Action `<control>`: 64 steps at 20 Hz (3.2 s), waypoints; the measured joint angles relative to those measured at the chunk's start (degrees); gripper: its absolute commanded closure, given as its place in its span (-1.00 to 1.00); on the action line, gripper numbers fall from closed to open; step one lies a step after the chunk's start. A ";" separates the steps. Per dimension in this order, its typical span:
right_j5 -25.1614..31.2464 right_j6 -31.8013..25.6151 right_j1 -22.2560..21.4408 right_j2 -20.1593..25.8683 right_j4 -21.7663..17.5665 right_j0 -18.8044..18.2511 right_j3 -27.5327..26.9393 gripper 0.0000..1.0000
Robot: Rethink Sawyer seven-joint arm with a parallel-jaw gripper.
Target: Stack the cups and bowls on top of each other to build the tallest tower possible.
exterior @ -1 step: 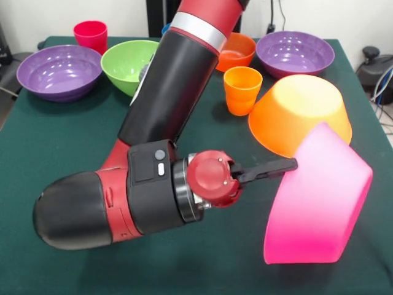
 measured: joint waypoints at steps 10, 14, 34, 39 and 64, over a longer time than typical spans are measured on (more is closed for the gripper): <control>0.68 10.57 0.72 0.40 -1.95 -0.15 1.37 1.00; 0.73 11.20 0.82 0.12 -3.59 -0.46 1.75 1.00; 1.78 11.20 2.07 0.50 -17.43 -7.09 6.69 1.00; 1.73 11.20 3.07 -0.05 -19.18 -7.08 6.76 1.00; 1.09 -2.55 3.83 0.37 -23.54 -6.99 8.05 -1.00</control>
